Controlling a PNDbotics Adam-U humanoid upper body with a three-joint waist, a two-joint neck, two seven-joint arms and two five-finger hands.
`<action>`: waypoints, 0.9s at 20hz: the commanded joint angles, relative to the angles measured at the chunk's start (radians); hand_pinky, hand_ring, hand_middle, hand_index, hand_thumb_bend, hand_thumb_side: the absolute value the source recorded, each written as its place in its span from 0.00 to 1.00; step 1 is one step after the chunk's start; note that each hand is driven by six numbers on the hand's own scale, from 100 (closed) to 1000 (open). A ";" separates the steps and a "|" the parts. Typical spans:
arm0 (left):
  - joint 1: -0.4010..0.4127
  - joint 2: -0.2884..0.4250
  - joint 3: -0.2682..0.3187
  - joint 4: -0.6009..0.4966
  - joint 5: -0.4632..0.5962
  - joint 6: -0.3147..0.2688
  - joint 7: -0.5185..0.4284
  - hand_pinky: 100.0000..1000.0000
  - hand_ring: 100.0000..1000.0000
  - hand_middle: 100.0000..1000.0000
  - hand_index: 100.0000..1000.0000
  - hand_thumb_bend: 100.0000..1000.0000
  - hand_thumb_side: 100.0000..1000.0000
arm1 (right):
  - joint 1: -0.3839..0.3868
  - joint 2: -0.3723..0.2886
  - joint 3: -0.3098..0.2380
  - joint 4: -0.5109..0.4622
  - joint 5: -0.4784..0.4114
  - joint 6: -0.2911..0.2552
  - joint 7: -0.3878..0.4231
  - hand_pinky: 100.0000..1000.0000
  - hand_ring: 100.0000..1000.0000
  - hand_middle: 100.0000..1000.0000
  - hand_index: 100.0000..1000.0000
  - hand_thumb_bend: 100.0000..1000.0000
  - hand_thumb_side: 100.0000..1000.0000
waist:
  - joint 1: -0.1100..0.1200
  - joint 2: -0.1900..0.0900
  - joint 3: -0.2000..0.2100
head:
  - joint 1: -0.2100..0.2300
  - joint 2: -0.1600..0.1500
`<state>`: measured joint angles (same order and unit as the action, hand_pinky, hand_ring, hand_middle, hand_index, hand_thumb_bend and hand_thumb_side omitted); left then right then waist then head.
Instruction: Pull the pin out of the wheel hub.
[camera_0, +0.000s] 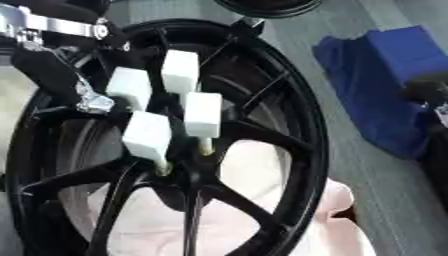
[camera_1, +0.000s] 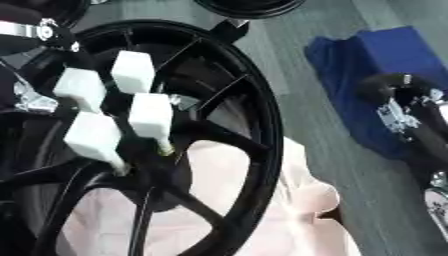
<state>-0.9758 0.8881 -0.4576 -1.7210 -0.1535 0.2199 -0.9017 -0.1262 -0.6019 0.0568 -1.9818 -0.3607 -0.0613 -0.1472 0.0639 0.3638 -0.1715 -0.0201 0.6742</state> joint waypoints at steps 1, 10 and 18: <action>-0.015 0.010 0.020 -0.010 0.000 0.015 -0.005 0.81 0.62 0.51 0.68 0.17 0.21 | -0.002 -0.011 -0.008 -0.018 -0.005 0.002 -0.006 0.78 0.65 0.59 0.55 0.29 0.42 | -0.007 -0.016 0.000 | 0.001 -0.013; -0.021 0.003 0.023 -0.005 -0.016 0.025 0.040 0.74 0.48 0.32 0.48 0.07 0.04 | -0.001 -0.007 -0.009 -0.018 -0.010 0.004 -0.012 0.78 0.65 0.59 0.55 0.28 0.42 | -0.009 -0.015 0.000 | 0.000 -0.013; -0.023 0.006 0.032 -0.008 -0.019 0.058 0.154 0.71 0.42 0.23 0.37 0.01 0.00 | 0.002 -0.005 -0.011 -0.018 -0.011 0.007 -0.014 0.78 0.65 0.59 0.55 0.29 0.42 | -0.012 -0.018 0.002 | -0.001 -0.011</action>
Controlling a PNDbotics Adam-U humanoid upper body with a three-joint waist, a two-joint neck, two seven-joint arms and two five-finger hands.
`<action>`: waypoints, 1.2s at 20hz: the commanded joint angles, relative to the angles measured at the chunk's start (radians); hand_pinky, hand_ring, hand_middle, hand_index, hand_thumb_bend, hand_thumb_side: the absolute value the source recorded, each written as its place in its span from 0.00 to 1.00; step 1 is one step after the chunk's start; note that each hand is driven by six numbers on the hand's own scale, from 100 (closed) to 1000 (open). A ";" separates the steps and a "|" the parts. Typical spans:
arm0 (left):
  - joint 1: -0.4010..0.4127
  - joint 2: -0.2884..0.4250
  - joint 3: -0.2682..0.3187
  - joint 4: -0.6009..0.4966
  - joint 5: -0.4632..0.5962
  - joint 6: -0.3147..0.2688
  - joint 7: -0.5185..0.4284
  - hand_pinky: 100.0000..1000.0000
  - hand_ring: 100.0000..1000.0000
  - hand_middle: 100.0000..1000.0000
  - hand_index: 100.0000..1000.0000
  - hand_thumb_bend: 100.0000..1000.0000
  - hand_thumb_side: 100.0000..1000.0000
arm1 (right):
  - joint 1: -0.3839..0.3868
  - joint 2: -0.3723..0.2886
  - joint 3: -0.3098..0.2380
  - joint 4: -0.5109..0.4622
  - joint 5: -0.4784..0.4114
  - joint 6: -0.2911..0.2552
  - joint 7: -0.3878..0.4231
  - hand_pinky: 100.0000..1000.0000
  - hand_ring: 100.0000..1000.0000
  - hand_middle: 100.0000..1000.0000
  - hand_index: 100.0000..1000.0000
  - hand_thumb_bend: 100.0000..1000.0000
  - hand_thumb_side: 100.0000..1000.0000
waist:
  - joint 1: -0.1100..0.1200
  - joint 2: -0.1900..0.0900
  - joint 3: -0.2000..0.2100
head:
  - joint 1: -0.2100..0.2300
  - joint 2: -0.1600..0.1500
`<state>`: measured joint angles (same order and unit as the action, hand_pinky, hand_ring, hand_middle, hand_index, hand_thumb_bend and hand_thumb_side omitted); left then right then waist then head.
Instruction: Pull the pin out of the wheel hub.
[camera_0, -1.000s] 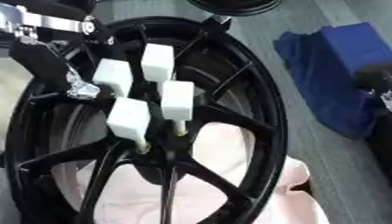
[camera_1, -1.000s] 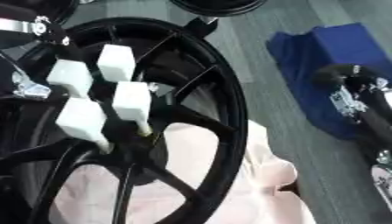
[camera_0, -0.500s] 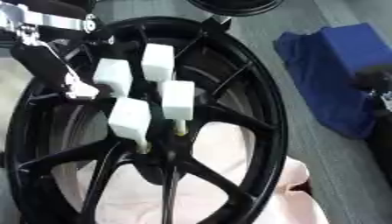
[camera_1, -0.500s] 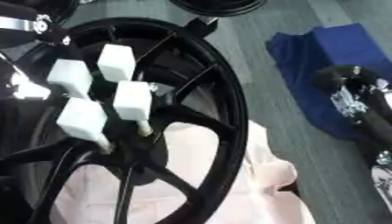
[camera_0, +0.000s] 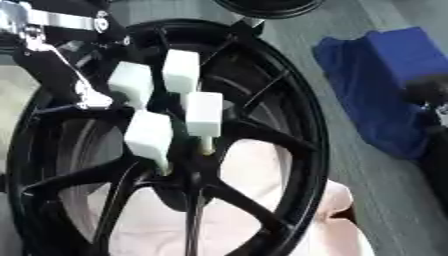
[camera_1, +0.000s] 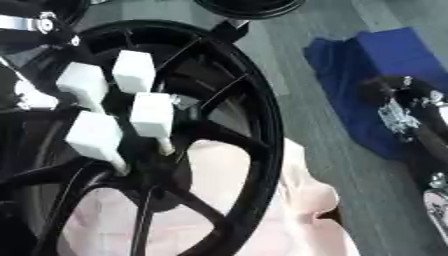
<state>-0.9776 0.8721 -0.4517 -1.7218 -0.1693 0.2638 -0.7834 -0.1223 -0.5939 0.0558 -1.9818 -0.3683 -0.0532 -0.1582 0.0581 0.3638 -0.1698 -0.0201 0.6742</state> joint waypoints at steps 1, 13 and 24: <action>-0.021 0.026 0.028 -0.010 0.001 0.019 0.043 0.71 0.42 0.22 0.37 0.01 0.00 | -0.001 -0.013 -0.010 -0.018 -0.003 -0.001 -0.003 0.78 0.65 0.59 0.55 0.29 0.42 | -0.007 -0.019 0.002 | -0.002 -0.010; -0.004 0.134 0.171 -0.087 0.167 0.082 0.138 0.70 0.37 0.15 0.30 0.08 0.00 | 0.018 -0.016 -0.022 -0.018 -0.003 -0.001 -0.018 0.78 0.65 0.59 0.55 0.29 0.42 | -0.010 -0.036 0.025 | -0.023 -0.004; 0.196 0.327 0.468 0.040 0.365 0.050 0.376 0.72 0.36 0.14 0.32 0.01 0.00 | 0.047 -0.024 -0.049 -0.018 0.014 -0.019 -0.046 0.77 0.65 0.59 0.55 0.29 0.42 | -0.009 -0.038 0.074 | -0.075 0.002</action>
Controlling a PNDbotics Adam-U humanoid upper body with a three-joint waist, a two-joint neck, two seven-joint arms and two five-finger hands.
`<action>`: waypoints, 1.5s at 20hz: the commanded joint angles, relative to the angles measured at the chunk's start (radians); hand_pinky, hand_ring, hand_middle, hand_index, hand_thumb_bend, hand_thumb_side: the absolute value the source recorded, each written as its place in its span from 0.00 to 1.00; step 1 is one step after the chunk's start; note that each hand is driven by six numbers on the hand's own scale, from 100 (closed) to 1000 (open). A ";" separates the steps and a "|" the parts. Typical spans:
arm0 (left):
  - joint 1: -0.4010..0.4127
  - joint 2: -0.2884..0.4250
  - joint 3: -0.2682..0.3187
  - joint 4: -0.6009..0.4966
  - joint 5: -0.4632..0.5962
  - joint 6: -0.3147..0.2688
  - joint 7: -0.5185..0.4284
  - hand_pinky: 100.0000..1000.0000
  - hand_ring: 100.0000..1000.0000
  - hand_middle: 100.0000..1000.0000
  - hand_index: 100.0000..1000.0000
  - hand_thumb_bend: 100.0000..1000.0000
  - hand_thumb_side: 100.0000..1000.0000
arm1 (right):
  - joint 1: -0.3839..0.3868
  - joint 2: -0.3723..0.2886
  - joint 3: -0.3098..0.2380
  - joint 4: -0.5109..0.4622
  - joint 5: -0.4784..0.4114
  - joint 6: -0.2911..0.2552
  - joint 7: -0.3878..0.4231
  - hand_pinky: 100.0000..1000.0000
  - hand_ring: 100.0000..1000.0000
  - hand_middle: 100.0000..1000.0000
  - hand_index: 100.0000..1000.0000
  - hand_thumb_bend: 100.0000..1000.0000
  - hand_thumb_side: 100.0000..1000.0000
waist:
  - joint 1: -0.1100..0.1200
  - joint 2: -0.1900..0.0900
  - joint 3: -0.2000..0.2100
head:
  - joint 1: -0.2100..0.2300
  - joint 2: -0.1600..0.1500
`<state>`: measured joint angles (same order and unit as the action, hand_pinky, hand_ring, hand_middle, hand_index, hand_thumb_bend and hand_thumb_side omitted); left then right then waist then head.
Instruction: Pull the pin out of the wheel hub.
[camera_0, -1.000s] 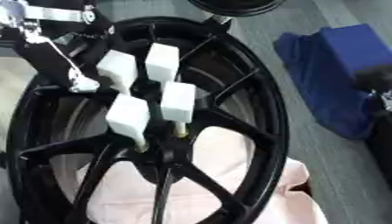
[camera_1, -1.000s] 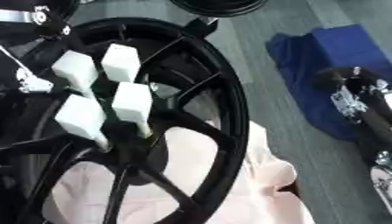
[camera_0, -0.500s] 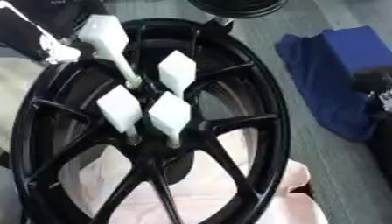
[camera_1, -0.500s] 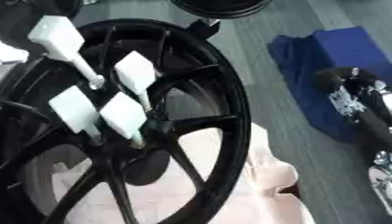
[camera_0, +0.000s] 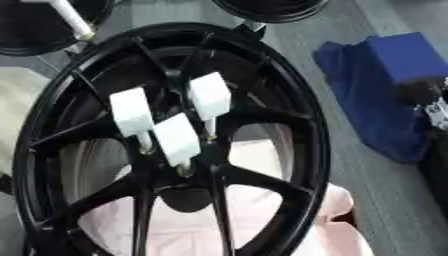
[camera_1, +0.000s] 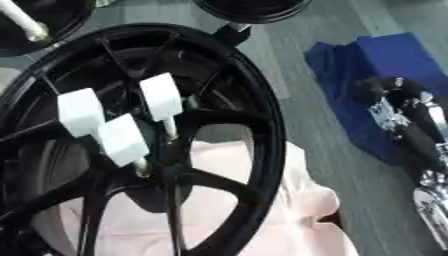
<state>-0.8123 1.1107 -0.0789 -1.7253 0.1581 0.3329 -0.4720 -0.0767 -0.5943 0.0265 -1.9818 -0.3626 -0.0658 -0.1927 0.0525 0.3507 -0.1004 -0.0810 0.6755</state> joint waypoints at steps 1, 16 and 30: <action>0.071 0.110 0.132 0.074 0.050 -0.032 0.098 0.72 0.37 0.15 0.32 0.01 0.00 | 0.003 -0.024 -0.024 -0.018 0.010 -0.009 -0.015 0.77 0.65 0.59 0.55 0.29 0.42 | -0.004 -0.025 0.010 | -0.020 0.001; 0.462 0.128 0.336 0.292 0.100 -0.213 0.246 0.77 0.46 0.28 0.47 0.00 0.01 | 0.001 -0.015 -0.044 -0.018 0.014 -0.029 -0.038 0.77 0.65 0.59 0.55 0.28 0.42 | -0.026 -0.009 0.054 | -0.064 -0.011; 0.481 0.100 0.335 0.246 0.102 -0.283 0.229 0.87 0.67 0.58 0.72 0.09 0.64 | -0.003 -0.012 -0.043 -0.018 0.010 -0.028 -0.038 0.77 0.65 0.59 0.55 0.28 0.42 | -0.031 -0.007 0.059 | -0.062 -0.012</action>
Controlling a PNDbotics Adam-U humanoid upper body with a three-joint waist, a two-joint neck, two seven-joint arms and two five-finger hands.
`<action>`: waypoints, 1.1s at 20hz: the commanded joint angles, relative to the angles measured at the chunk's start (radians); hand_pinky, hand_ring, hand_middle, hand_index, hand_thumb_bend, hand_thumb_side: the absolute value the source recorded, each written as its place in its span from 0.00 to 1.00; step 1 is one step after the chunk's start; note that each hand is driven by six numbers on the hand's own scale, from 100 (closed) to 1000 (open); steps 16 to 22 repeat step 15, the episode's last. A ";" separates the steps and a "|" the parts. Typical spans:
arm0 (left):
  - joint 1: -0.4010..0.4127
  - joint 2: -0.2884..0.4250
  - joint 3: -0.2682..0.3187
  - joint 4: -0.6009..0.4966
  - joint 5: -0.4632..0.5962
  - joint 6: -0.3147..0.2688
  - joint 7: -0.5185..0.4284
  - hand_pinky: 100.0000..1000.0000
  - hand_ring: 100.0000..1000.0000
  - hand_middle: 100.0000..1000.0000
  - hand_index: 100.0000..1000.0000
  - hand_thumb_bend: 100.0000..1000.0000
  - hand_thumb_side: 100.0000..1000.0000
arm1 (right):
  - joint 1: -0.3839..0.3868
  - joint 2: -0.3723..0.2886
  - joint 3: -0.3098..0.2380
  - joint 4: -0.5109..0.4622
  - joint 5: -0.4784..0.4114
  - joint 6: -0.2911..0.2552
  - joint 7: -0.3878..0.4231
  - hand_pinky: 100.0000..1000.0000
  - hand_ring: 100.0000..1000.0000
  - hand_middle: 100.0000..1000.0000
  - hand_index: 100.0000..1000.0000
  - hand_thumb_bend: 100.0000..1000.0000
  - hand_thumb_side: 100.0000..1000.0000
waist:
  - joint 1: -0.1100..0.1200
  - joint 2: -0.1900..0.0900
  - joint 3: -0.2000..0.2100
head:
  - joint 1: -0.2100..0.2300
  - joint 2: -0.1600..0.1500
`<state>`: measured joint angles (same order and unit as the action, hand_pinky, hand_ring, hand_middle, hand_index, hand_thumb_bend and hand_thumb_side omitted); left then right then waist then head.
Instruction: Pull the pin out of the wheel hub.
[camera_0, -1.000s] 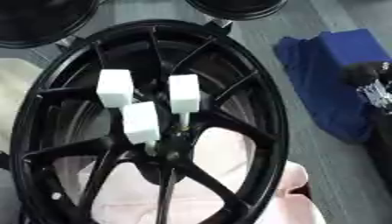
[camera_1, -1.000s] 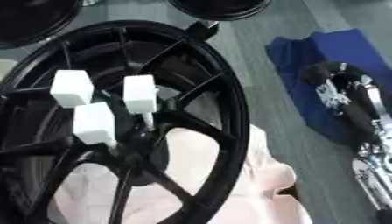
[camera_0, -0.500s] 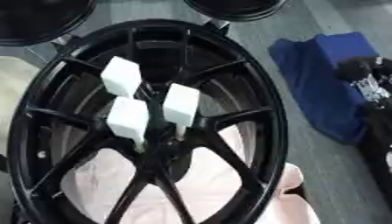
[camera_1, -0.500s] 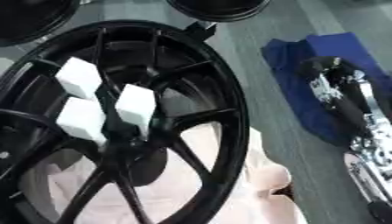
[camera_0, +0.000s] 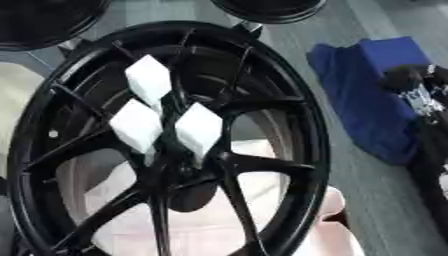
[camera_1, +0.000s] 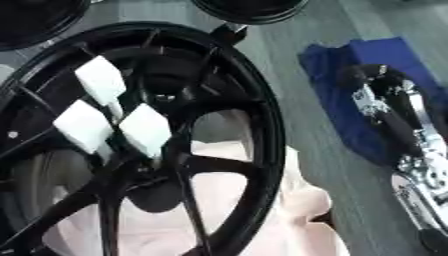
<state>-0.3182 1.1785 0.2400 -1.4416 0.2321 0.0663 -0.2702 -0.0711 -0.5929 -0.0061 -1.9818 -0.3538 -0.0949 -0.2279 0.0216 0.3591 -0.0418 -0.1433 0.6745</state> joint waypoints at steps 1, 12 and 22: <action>-0.015 0.032 0.009 -0.061 0.033 -0.026 0.034 0.86 0.65 0.57 0.72 0.09 0.64 | -0.009 -0.014 -0.010 -0.018 0.001 0.001 -0.002 0.77 0.65 0.59 0.55 0.28 0.42 | 0.000 -0.016 0.000 | 0.001 -0.012; -0.054 0.051 -0.141 -0.487 -0.073 -0.077 -0.072 0.84 0.67 0.58 0.73 0.16 0.60 | -0.022 -0.021 -0.004 -0.018 -0.004 0.000 0.010 0.77 0.64 0.59 0.55 0.28 0.41 | -0.002 -0.015 -0.010 | 0.018 -0.011; -0.061 0.054 -0.179 -0.550 -0.111 -0.083 -0.098 0.84 0.67 0.58 0.73 0.17 0.60 | -0.026 -0.022 -0.002 -0.018 -0.004 0.000 0.012 0.77 0.64 0.59 0.55 0.29 0.41 | -0.002 -0.014 -0.014 | 0.024 -0.013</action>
